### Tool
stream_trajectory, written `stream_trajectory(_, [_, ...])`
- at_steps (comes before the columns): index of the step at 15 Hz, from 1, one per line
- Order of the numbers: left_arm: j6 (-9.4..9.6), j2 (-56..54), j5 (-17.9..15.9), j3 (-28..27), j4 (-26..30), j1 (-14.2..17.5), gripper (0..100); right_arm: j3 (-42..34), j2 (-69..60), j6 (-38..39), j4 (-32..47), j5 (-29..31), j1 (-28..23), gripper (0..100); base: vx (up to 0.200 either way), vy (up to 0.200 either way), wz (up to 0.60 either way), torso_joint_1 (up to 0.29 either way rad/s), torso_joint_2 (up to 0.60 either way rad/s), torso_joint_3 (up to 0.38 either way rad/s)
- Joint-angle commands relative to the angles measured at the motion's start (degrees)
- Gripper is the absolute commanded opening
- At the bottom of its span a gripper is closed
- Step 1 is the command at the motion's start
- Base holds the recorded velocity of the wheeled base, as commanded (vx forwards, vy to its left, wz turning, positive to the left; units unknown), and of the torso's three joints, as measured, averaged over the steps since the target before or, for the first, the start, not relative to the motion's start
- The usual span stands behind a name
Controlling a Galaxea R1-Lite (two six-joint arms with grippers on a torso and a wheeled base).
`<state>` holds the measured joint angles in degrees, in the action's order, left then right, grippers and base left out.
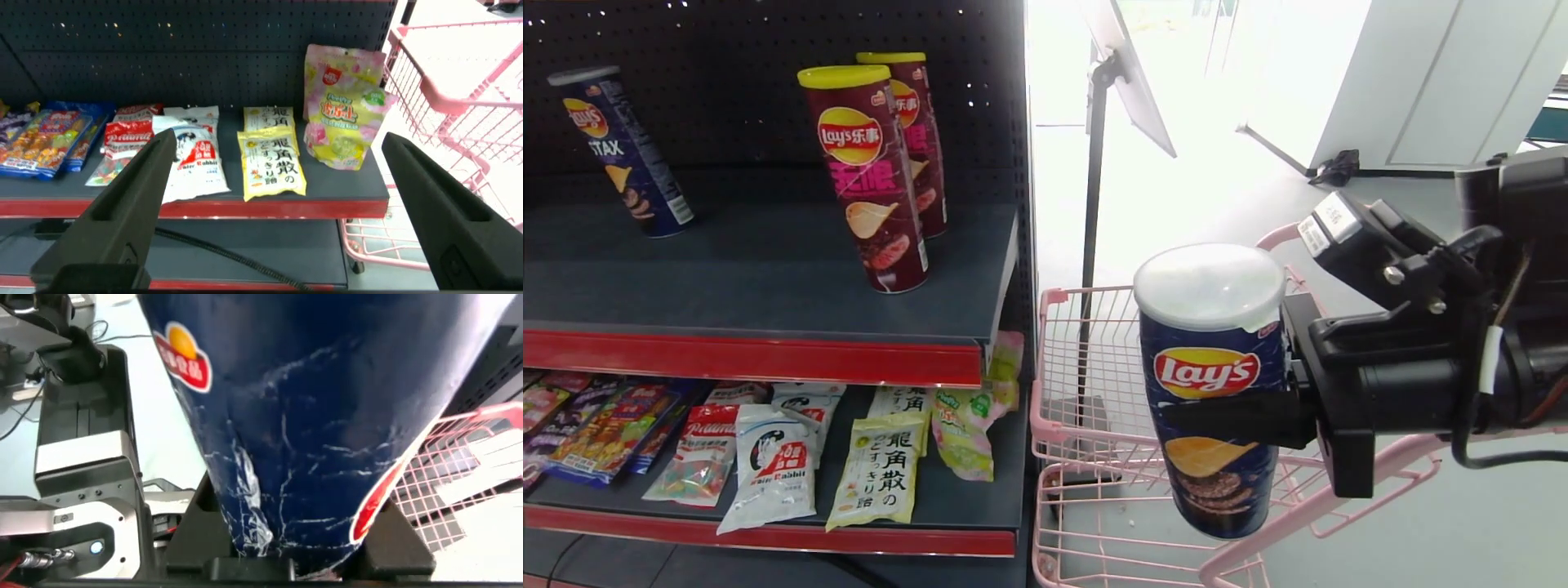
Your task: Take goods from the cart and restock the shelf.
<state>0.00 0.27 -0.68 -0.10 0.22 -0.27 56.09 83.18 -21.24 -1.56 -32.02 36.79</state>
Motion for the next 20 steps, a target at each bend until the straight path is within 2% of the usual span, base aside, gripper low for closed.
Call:
stream_trajectory(1, [0.0,0.1,0.0,0.0,0.0,0.0,100,-0.1,-0.1,0.0,0.0,-0.1,-0.1,0,0.0,0.0,0.0,0.207,-0.53,-0.32])
stream_trajectory(13, [0.0,0.1,0.0,0.0,0.0,0.0,100,-2.9,-5.5,-0.2,-0.2,0.2,-0.4,0,0.0,0.0,0.0,0.219,-0.51,-0.289])
stream_trajectory(20, [0.0,0.1,0.0,0.0,0.0,0.0,100,-5.3,-7.3,-0.8,-1.6,-0.1,-3.7,0,0.0,0.0,0.0,0.029,-0.06,-0.036])
